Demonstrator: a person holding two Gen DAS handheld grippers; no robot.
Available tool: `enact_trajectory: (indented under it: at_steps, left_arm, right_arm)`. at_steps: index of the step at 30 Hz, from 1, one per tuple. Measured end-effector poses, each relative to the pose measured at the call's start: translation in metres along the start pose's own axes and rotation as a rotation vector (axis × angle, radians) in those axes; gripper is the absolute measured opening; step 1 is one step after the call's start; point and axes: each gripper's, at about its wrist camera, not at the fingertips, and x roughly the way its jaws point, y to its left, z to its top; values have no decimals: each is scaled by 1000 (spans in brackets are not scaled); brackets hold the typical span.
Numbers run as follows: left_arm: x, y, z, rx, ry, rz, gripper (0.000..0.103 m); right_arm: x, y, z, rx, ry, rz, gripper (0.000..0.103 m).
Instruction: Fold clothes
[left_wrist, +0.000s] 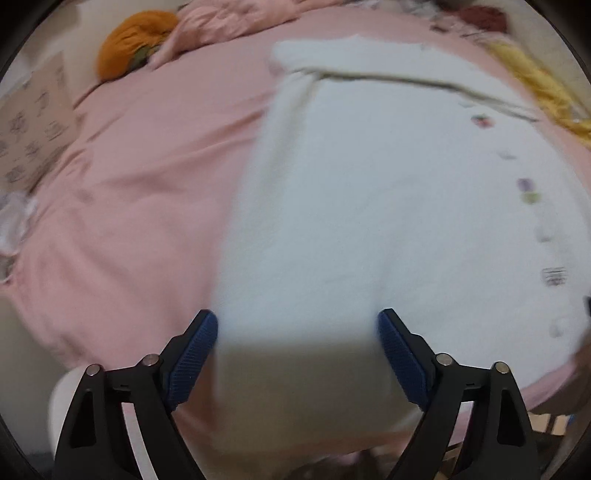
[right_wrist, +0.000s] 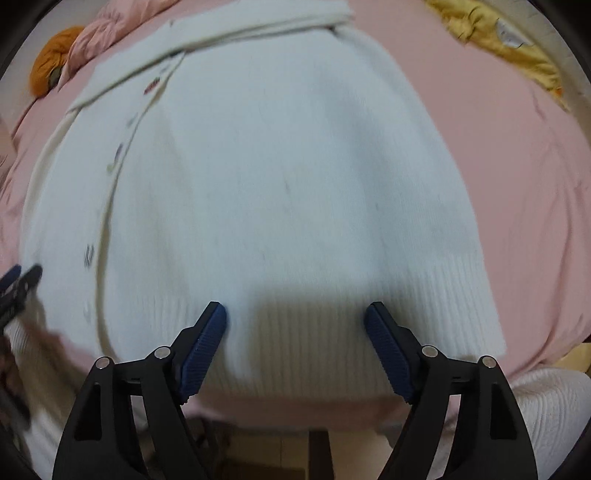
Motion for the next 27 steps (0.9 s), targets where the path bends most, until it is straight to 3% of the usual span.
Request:
enact_trajectory:
  at_steps: [3, 4, 7, 9, 12, 15, 17, 20, 25, 26, 27]
  left_arm:
    - [-20, 10, 8, -33, 2, -13, 89]
    - [-28, 10, 11, -31, -10, -17, 89]
    - [-53, -29, 23, 85, -133, -52, 89]
    - [-53, -59, 26, 121, -158, -98, 89]
    - [-32, -98, 27, 132, -151, -155, 89]
    - [4, -95, 15, 90, -45, -121, 90]
    - [4, -79, 4, 16, -56, -164, 96]
    - [-1, -67, -11, 50, -44, -176, 98]
    - [-10, -66, -32, 115, -29, -123, 98]
    - [-16, -65, -34, 110, -46, -101, 96]
    - [-27, -63, -37, 90, -110, -63, 94]
  right_arm:
    - [-16, -11, 7, 29, 36, -45, 78]
    - [-25, -10, 12, 28, 9, -55, 78]
    - [-47, 10, 35, -50, -178, -49, 78]
    - [-39, 20, 48, -79, -228, -47, 78]
    - [-14, 22, 51, -67, -221, -17, 78]
    - [6, 29, 35, -65, -215, -29, 80]
    - [6, 32, 20, -85, -216, -61, 83]
    - [3, 30, 1, -79, -178, -75, 86]
    - [0, 28, -17, -23, -113, -57, 90]
    - [-3, 27, -23, -20, -119, -62, 90]
    - [-8, 26, -28, -14, -142, -66, 90]
